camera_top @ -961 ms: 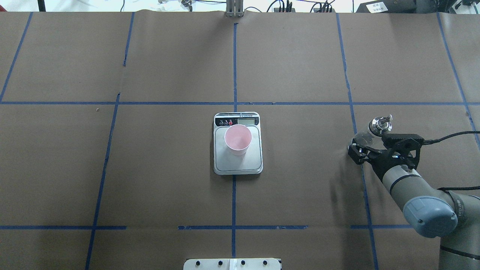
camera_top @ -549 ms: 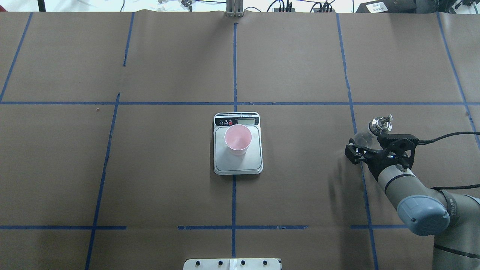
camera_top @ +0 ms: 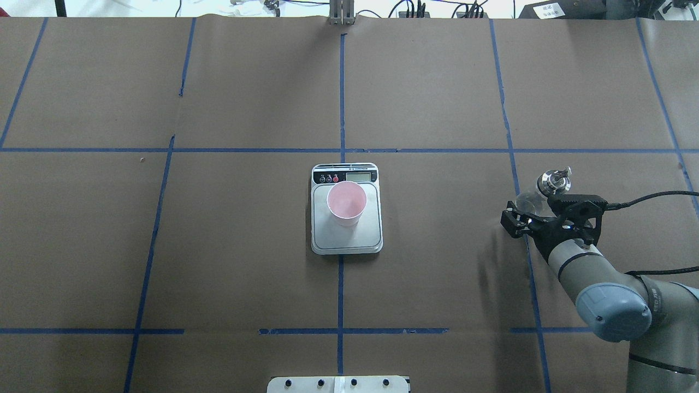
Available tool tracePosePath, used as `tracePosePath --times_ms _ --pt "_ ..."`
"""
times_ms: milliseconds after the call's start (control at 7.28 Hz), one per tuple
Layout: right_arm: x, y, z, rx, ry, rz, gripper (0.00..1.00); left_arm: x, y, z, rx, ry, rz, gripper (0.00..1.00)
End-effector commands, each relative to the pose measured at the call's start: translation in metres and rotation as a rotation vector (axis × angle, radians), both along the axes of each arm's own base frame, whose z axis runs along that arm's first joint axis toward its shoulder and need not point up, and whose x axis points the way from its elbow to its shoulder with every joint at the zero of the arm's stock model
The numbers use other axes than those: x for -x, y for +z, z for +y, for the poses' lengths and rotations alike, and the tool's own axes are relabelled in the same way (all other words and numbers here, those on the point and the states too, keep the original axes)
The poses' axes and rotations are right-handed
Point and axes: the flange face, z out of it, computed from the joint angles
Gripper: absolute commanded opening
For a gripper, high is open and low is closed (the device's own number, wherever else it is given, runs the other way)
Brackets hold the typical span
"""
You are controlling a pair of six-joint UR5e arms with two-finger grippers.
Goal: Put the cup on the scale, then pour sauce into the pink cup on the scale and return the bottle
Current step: 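Close the right gripper around the glass sauce bottle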
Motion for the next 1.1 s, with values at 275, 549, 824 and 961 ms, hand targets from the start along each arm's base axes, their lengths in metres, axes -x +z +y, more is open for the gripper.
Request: tracePosePath --times_ms 275,549,824,961 --pt "0.0009 0.0021 -0.0007 0.001 0.001 0.004 1.0 -0.0002 -0.0004 0.0001 0.0 -0.001 0.0 1.0" --pt "-0.0021 0.0021 -0.0042 -0.001 0.008 0.007 1.0 -0.0002 -0.0004 0.0001 0.0 -0.001 0.0 1.0" --pt "-0.0039 0.0029 -0.0065 -0.002 0.009 0.013 1.0 -0.0001 -0.0011 0.0003 -0.002 -0.001 0.001 1.0" --pt "-0.0044 0.0029 -0.0071 -0.002 0.011 0.013 0.99 -0.0001 -0.0019 0.0005 -0.003 -0.001 0.001 1.0"
